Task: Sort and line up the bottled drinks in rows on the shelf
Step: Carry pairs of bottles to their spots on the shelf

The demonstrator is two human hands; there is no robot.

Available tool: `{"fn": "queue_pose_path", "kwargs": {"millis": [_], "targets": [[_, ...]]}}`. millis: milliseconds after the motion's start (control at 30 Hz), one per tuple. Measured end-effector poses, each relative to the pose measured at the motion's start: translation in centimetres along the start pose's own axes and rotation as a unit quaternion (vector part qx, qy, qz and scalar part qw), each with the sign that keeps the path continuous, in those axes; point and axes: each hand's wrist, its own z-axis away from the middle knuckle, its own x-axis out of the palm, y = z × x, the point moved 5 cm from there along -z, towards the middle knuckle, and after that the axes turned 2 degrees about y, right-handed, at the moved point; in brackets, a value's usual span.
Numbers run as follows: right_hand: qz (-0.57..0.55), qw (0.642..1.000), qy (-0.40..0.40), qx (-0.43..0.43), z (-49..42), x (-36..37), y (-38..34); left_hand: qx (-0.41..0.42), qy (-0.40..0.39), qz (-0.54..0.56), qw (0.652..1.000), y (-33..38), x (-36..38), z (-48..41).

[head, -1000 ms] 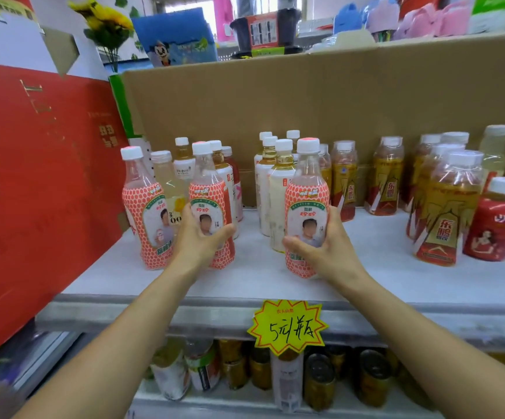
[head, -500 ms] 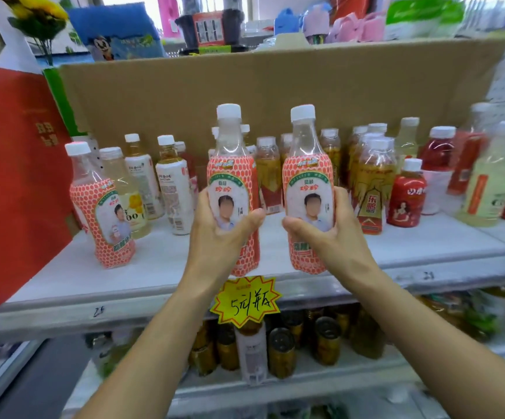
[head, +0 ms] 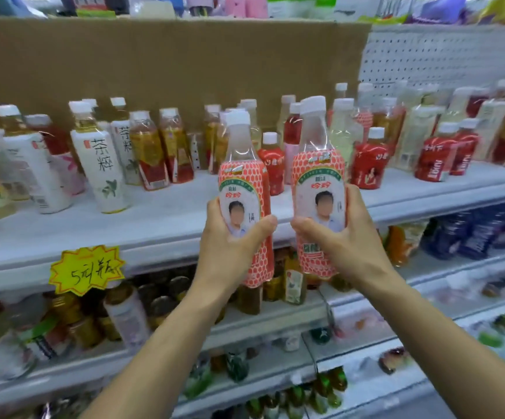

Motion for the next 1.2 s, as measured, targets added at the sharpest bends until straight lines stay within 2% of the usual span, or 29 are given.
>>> {"fn": "queue_pose_path", "kwargs": {"millis": [267,467,600,833,1200], "targets": [[0.033,0.999,0.010,0.039,1.1,-16.2,4.7,-0.035,-0.028,0.002,0.999,0.5,16.1,4.2],[0.036,0.996,0.043,0.069,0.2,-24.6,8.3,-0.053,-0.089,-0.012,0.995,0.2,25.7,4.9],[0.039,0.993,0.071,0.080,-1.4,-29.3,10.9,-0.055,-0.099,-0.007,0.993,-0.1,31.7,4.3],[0.042,0.992,0.090,0.083,-6.4,-38.1,16.1,-0.063,-0.113,0.012,0.992,-1.0,43.4,1.3],[0.030,0.994,0.063,0.085,-18.1,-51.6,22.8,-0.069,-0.127,0.070,0.987,-0.3,61.2,-5.4]]}}
